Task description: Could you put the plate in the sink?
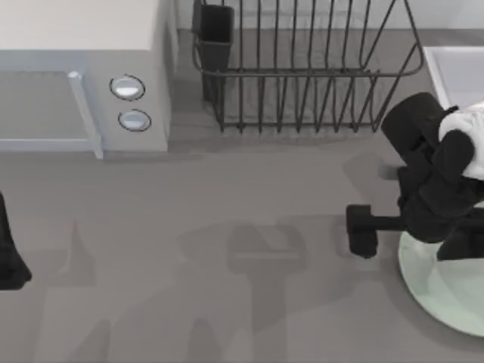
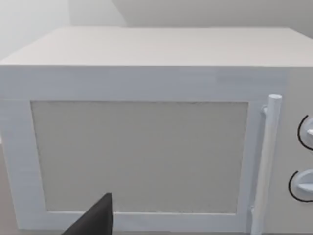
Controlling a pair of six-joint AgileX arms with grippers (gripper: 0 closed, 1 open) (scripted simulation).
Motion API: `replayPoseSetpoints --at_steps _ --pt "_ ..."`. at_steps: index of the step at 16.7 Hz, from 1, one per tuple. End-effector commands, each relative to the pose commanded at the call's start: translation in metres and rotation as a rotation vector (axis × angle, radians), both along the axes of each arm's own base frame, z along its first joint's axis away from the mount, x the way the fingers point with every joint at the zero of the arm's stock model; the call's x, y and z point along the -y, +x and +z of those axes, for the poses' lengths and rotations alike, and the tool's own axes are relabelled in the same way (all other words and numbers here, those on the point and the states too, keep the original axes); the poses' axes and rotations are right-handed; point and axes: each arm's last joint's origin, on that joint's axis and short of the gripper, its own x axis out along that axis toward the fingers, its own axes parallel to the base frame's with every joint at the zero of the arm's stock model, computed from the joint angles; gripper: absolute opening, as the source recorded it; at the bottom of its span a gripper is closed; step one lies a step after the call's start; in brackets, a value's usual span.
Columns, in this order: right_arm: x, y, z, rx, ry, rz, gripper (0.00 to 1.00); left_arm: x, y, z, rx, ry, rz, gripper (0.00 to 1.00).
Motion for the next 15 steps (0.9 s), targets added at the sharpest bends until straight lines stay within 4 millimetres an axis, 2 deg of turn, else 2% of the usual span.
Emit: replayPoseSetpoints --at_steps 13,15 --pt "0.0000 0.0000 0.0000 0.000 0.000 0.000 0.02 0.0000 0.0000 0.0000 0.000 0.000 0.000 1.00" --pt "0.0000 0.0000 0.0000 0.000 0.000 0.000 0.00 0.0000 0.0000 0.0000 0.000 0.000 0.000 1.00"
